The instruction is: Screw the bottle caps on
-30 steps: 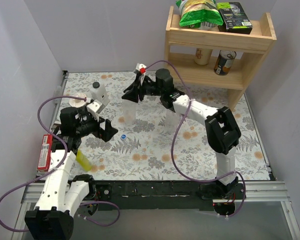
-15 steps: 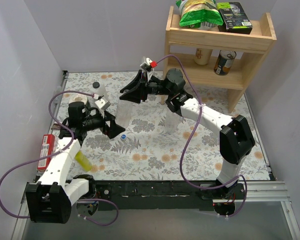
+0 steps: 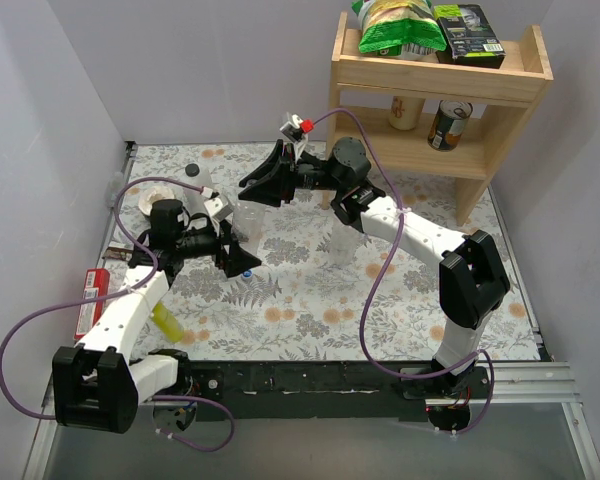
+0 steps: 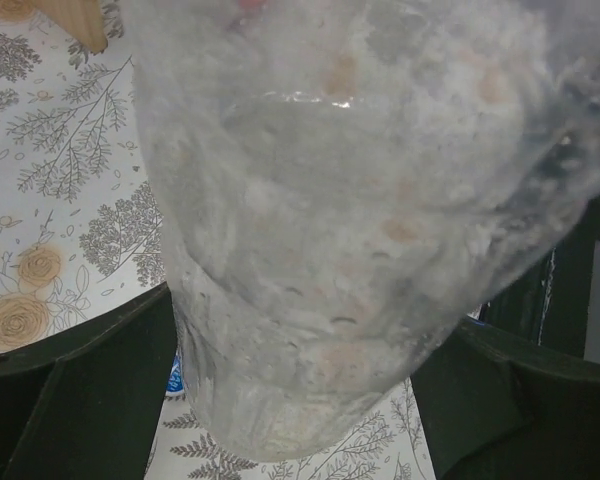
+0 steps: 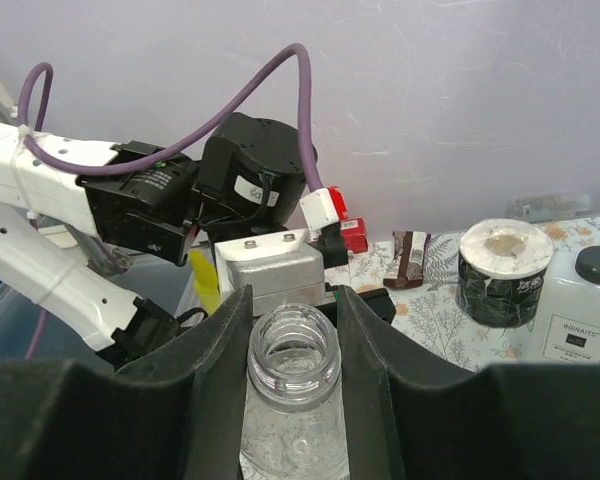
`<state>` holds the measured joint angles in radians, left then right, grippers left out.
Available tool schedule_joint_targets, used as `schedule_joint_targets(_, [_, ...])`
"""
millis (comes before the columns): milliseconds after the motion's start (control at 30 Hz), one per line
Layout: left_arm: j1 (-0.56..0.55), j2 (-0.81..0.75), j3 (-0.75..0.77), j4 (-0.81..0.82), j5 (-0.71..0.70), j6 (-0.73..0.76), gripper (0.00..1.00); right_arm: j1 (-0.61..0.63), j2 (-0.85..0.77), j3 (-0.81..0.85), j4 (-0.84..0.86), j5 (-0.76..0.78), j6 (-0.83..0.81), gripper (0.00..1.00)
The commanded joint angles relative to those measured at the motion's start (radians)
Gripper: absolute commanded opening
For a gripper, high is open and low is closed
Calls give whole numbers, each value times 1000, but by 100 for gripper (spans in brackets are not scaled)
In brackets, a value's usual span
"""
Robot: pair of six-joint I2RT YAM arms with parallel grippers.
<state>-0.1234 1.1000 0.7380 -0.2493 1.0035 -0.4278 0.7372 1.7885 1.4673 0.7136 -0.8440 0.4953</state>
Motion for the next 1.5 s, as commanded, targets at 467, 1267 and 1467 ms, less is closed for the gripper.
schedule_joint_targets(467, [2, -40, 101, -56, 32, -31, 35, -53, -35, 117, -222, -128, -155, 75])
schedule_joint_targets(1267, [349, -377, 57, 95, -220, -450, 0, 100, 278, 364, -1283, 276, -1423, 68])
schedule_joint_targets(1467, [350, -417, 35, 44, -189, -457, 0, 166, 451, 471, -1318, 378, -1469, 71])
